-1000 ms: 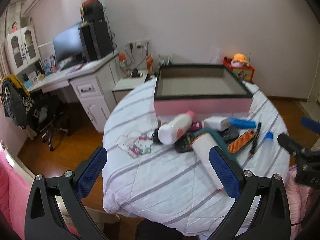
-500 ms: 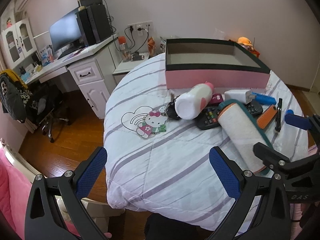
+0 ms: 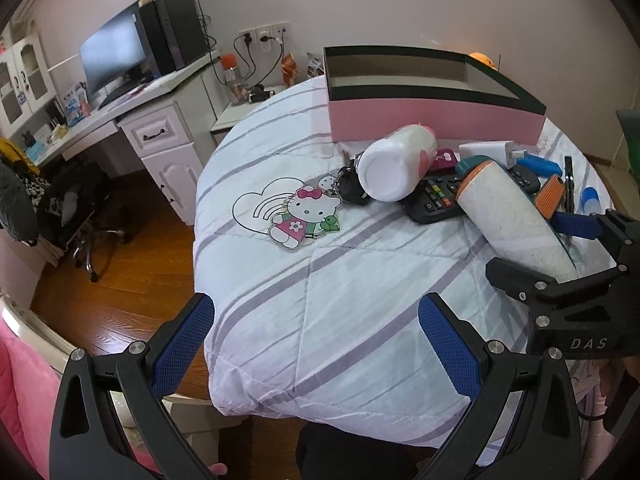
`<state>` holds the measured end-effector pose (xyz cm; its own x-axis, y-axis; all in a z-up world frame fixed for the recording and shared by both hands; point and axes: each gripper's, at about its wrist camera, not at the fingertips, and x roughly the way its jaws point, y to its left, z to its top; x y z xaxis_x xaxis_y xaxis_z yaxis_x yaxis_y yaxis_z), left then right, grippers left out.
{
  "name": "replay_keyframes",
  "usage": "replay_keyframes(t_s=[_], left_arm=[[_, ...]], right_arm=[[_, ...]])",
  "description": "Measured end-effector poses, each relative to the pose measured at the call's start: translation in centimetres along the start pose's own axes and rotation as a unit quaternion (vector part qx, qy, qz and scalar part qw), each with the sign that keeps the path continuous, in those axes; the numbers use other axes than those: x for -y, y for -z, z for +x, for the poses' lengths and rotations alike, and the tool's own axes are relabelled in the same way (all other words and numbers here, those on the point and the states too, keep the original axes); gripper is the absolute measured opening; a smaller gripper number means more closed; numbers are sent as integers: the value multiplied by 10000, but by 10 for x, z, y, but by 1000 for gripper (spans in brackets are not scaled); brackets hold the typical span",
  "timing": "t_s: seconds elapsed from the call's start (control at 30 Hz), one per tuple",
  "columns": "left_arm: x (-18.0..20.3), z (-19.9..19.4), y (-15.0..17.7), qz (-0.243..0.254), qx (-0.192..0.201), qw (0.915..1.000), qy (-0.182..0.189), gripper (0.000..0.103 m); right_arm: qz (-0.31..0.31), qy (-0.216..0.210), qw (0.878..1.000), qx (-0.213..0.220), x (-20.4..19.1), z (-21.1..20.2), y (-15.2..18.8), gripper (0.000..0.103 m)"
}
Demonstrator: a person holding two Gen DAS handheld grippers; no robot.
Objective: Organize rigid objects
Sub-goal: 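Reach the right gripper down and grasp the teal lint roller handle, then lift the lint roller with the right gripper and carry it over the pink box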
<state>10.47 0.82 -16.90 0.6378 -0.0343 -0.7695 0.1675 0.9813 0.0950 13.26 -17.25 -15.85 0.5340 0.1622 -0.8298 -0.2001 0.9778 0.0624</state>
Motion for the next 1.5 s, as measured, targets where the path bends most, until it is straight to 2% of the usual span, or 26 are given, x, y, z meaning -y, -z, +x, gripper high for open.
replay_keyframes(t_s=[0.1,0.13,0.2,0.27,0.43,0.63,0.7,0.73,0.9,1.03,1.17,1.27,1.3,1.33,1.5], left_arm=[[1,1,-1,1,6,10000,50,103],[3,1,-1,17,14,10000,61,103],[4,1,-1,33,10,10000,84,103],[7,0,-1,49,14,9999,106,103],[10,-4,-1,98,37,9999,108,103],[13,-13,-4,80,151,9998,93,103],[15,-18,-7,88,216,9997,111,103],[16,-20,-9,92,257,9995,131,103],[23,-21,-10,121,291,9993,177,103],[24,-21,-7,126,241,9995,166,103],[22,-24,-9,99,274,9995,139,103],[21,-28,-11,71,323,9994,133,103],[21,-29,-12,64,337,9993,132,103],[21,-30,-13,65,361,9992,131,103],[26,-36,-17,90,466,9988,138,103]], right_arm=[[7,-81,10000,10,2,1,0,102],[-7,-91,10000,25,1,1,0,98],[-55,-319,9995,60,1,-1,0,88],[-70,-620,9980,107,0,-4,0,67],[-151,-654,9976,188,-2,-7,3,68],[-267,-694,9956,562,-2,-30,1,65],[-291,-688,9948,689,-2,-40,-1,47],[-346,-664,9945,735,-3,-44,-3,33],[-529,-751,9941,580,-6,-42,-9,33],[-247,-1224,9905,569,2,-35,-8,33],[-216,-1237,9901,633,-1,-31,-11,35],[-330,-1177,9897,740,-7,-35,-8,29],[-361,-1159,9896,776,-8,-37,-8,21],[-368,-1201,9887,819,-8,-39,-7,17],[-463,-1235,9867,954,-5,-51,-8,17]])
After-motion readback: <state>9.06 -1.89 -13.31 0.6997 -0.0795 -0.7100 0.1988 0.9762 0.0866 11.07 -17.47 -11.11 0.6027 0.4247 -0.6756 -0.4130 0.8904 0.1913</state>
